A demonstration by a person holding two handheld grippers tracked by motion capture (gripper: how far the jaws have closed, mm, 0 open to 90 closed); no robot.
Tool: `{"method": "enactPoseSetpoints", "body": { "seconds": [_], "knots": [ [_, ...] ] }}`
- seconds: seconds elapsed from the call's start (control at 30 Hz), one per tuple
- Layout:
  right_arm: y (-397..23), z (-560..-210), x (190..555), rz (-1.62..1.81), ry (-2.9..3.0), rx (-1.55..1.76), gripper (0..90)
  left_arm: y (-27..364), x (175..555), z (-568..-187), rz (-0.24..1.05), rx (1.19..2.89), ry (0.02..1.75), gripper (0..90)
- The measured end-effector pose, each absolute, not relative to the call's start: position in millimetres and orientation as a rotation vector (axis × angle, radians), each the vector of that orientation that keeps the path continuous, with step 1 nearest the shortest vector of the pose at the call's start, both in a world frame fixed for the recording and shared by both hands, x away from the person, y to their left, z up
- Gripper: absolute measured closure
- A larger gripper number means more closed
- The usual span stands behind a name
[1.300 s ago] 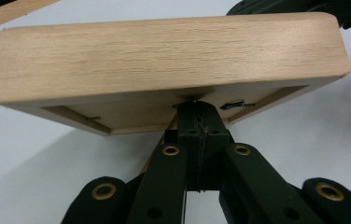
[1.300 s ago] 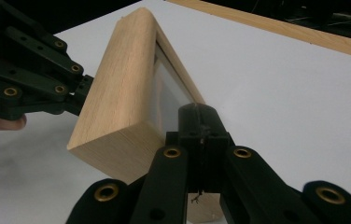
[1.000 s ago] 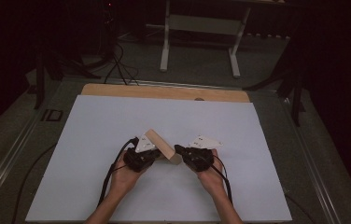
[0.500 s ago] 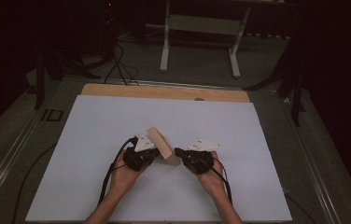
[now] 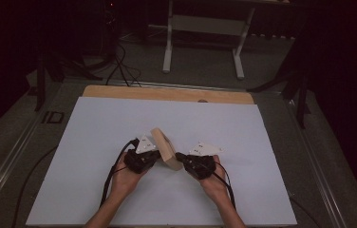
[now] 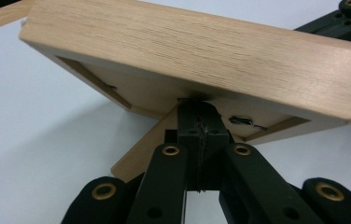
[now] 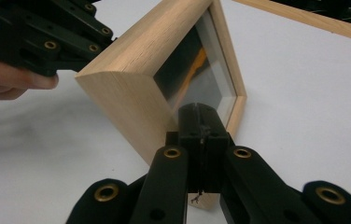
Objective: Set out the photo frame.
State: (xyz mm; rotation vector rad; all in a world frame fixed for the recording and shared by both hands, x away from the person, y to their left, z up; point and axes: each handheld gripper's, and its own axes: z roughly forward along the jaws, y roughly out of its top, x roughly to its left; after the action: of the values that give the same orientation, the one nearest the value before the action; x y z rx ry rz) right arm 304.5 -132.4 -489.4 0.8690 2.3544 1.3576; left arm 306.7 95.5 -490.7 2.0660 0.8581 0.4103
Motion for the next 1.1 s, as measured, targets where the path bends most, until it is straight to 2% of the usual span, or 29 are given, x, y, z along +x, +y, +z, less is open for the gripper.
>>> {"method": "enactPoseSetpoints", "body": {
  "seconds": [1.1],
  "knots": [
    [-112, -492, 293, 1.349, 2.392, 0.796, 89.8, 106, 313, -495, 0.378, 2.020, 0.920, 89.5]
  ]
}}
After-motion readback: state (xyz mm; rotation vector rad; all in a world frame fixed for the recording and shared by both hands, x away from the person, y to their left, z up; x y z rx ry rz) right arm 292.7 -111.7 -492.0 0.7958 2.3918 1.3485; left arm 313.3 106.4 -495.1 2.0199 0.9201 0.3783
